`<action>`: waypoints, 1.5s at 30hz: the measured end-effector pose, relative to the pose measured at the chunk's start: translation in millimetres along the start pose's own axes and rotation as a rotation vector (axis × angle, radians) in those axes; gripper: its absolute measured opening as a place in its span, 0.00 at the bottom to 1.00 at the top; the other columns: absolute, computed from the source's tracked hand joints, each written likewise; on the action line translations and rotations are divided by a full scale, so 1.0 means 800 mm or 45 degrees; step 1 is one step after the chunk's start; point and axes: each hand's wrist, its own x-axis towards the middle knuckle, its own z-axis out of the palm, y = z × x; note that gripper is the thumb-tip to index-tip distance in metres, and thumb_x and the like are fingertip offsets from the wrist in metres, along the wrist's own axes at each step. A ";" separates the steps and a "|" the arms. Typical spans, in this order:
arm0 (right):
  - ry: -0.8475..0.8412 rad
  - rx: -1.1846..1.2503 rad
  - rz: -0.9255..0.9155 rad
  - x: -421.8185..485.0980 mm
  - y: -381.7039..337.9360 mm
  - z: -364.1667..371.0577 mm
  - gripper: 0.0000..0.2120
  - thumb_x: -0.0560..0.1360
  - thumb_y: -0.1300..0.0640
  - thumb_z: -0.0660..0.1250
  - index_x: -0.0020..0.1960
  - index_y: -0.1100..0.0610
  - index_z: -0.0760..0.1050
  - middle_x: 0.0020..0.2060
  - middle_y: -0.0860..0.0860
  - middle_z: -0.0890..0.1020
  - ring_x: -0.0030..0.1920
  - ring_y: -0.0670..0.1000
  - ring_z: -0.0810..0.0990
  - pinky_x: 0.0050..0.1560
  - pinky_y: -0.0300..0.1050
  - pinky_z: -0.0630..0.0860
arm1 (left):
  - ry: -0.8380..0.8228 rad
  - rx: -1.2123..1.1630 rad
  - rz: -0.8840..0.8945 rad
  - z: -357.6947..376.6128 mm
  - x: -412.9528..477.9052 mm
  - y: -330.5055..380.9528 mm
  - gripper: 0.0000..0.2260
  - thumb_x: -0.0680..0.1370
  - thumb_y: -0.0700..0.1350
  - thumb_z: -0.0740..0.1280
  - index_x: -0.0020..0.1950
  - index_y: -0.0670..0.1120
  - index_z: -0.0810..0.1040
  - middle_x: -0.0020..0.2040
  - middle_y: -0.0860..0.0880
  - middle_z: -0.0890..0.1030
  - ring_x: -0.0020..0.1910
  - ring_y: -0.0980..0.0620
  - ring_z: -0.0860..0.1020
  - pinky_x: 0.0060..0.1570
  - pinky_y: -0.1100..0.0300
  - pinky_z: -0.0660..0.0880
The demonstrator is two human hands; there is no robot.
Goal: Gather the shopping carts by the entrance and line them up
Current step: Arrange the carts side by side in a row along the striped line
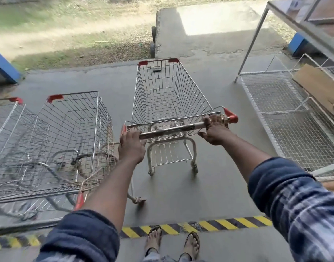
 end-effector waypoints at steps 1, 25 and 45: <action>0.003 -0.022 0.005 0.003 -0.004 0.001 0.36 0.80 0.35 0.56 0.80 0.52 0.50 0.77 0.60 0.52 0.78 0.62 0.46 0.77 0.62 0.37 | -0.013 -0.004 -0.009 0.004 -0.011 -0.002 0.20 0.82 0.52 0.62 0.72 0.52 0.64 0.74 0.47 0.63 0.78 0.45 0.50 0.71 0.38 0.62; 0.168 0.168 -0.028 -0.097 -0.132 0.038 0.34 0.77 0.42 0.65 0.77 0.52 0.55 0.73 0.55 0.58 0.77 0.57 0.50 0.77 0.61 0.39 | -0.425 0.229 -0.085 -0.055 -0.054 -0.122 0.35 0.83 0.58 0.58 0.82 0.50 0.41 0.79 0.51 0.30 0.73 0.44 0.23 0.71 0.33 0.34; 0.098 0.030 0.230 -0.192 -0.133 0.093 0.38 0.78 0.37 0.60 0.78 0.54 0.48 0.76 0.60 0.49 0.77 0.62 0.42 0.74 0.64 0.35 | -0.283 0.058 0.254 -0.055 -0.110 -0.153 0.28 0.82 0.54 0.61 0.80 0.52 0.56 0.82 0.49 0.52 0.79 0.48 0.38 0.78 0.43 0.43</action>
